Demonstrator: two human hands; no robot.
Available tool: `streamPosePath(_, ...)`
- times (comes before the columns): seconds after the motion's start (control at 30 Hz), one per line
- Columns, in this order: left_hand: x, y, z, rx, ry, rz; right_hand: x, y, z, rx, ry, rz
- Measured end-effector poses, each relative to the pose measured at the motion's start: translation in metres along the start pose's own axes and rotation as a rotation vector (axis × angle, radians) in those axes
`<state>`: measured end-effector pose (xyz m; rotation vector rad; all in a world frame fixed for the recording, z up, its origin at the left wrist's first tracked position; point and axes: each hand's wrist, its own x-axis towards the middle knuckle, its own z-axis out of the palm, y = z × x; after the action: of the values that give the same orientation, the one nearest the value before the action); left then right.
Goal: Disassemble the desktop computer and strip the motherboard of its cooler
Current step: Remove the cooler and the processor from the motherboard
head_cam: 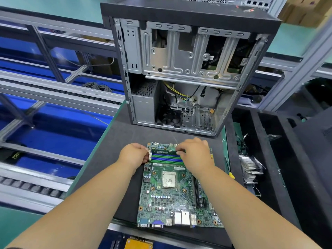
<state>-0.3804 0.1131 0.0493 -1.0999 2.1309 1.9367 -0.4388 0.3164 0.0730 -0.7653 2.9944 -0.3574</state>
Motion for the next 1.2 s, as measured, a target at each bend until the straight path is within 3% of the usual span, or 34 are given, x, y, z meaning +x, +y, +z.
streamPosePath(0.07, -0.001, 0.001, 0.000, -0.025, -0.017, -0.009, 0.002, -0.003, -0.002, 0.005, 0.010, -0.023)
streamPosePath(0.17, -0.003, 0.003, -0.004, 0.012, 0.018, 0.015, 0.000, -0.007, -0.014, 0.159, 0.170, -0.018)
streamPosePath(0.3, -0.017, 0.017, -0.006, 0.217, 0.166, 0.262, -0.011, 0.006, -0.036, 0.408, 0.250, 0.213)
streamPosePath(0.4, -0.032, 0.035, 0.013, 0.187, 0.078, 0.406, -0.028, 0.038, -0.049, 0.608, 0.289, 0.409)
streamPosePath(0.53, -0.051, 0.048, 0.048, 0.185, -0.053, 0.544, -0.047, 0.094, -0.061, 0.682, 0.373, 0.586)
streamPosePath(0.77, -0.061, 0.053, 0.095, 0.231, -0.073, 0.508, -0.031, 0.179, -0.059, 0.639, 0.206, 0.822)
streamPosePath(1.03, -0.064, 0.059, 0.120, 0.252, 0.020, 0.447, 0.006, 0.206, -0.042, 0.577, -0.044, 0.731)
streamPosePath(1.2, -0.064, 0.062, 0.137, 0.229, 0.016, 0.428, 0.015, 0.211, -0.034, 0.481, -0.119, 0.698)
